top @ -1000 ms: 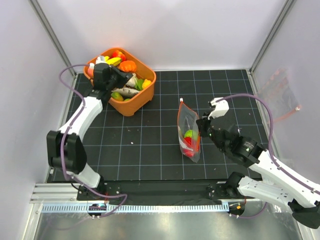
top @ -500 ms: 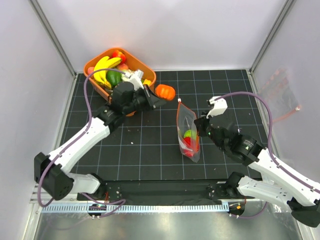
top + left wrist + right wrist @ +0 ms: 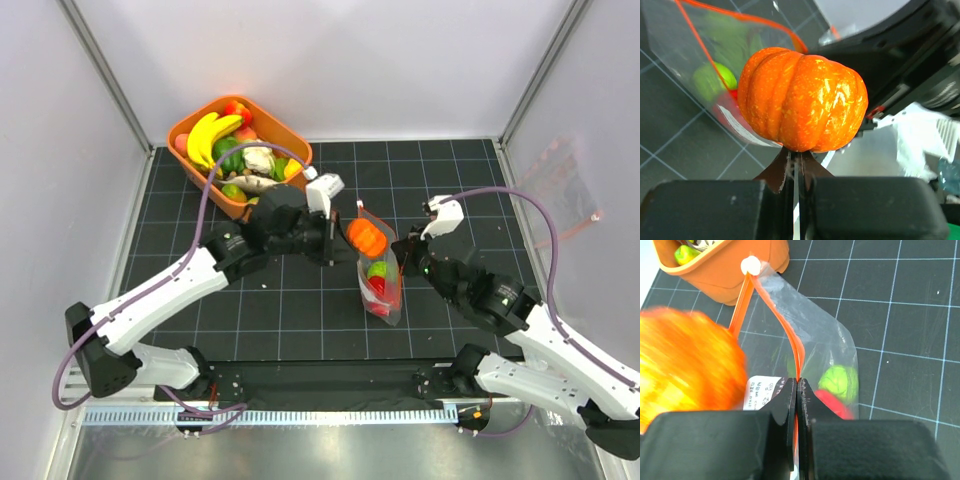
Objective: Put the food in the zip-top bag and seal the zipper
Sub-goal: Place the fake vegetable in the zipper food storage bag.
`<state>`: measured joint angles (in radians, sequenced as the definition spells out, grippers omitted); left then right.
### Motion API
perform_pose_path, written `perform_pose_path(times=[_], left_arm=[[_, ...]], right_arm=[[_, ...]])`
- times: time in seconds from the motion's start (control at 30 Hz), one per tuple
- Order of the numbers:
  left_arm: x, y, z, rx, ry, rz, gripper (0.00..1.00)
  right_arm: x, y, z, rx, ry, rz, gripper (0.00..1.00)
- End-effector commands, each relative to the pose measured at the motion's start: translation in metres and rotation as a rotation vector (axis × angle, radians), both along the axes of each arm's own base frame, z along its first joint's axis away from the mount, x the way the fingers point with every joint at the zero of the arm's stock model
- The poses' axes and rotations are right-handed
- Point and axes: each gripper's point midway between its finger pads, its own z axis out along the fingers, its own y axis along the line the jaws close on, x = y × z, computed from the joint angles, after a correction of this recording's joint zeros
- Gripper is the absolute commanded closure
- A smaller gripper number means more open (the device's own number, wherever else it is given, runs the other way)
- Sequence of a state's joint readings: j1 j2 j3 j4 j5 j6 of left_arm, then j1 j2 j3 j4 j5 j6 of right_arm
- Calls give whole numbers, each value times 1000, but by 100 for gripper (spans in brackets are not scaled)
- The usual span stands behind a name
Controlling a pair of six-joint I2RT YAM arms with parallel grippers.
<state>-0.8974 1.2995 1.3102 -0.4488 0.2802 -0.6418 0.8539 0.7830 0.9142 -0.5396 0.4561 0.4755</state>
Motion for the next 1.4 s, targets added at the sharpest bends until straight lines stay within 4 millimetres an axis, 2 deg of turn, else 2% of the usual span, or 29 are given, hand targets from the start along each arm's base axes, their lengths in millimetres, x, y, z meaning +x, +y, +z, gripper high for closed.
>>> perform_pose_path(times=[0.0, 0.13, 0.2, 0.27, 0.3, 0.37, 0.4, 0.43, 0.5, 0.57, 0.67, 0.87, 1.0, 1.13, 1.27, 1.37], left_arm=[[-10, -7, -7, 61, -14, -82, 100], [-9, -23, -22, 107, 3, -118, 100], [-6, -25, -24, 126, 7, -113, 100], [1, -24, -35, 174, 19, -83, 100], [4, -25, -32, 177, 14, -73, 100], [4, -23, -39, 212, 31, -65, 82], [4, -23, -35, 213, 28, -65, 73], [4, -21, -36, 218, 29, -61, 60], [5, -17, -30, 214, 14, -41, 50], [6, -15, -25, 206, 2, -30, 36], [5, -11, -15, 189, -14, -20, 33], [9, 6, -2, 186, -55, 55, 35], [18, 23, -9, 245, -62, 149, 33], [17, 24, -22, 282, -32, 146, 33], [35, 41, -33, 370, -69, 253, 32], [53, 62, -36, 442, -117, 358, 24]], right_arm=[[-2, -1, 18, 72, -28, -8, 99], [-5, -5, 22, 86, -35, -14, 99], [-5, -7, 22, 84, -37, -19, 99], [-6, -9, 22, 80, -35, -22, 99], [-6, -10, 22, 78, -35, -25, 99], [-7, -11, 21, 75, -34, -29, 99], [-7, -11, 20, 76, -34, -30, 99], [-8, -13, 20, 73, -34, -32, 99], [-8, -14, 19, 69, -35, -36, 99], [-8, -15, 18, 67, -34, -41, 99], [-8, -16, 17, 66, -35, -42, 99], [-8, -17, 16, 62, -36, -46, 99], [-8, -18, 17, 61, -40, -47, 99], [-8, -18, 17, 58, -40, -48, 99], [-7, -18, 16, 54, -37, -48, 99], [-7, -19, 16, 53, -40, -53, 99]])
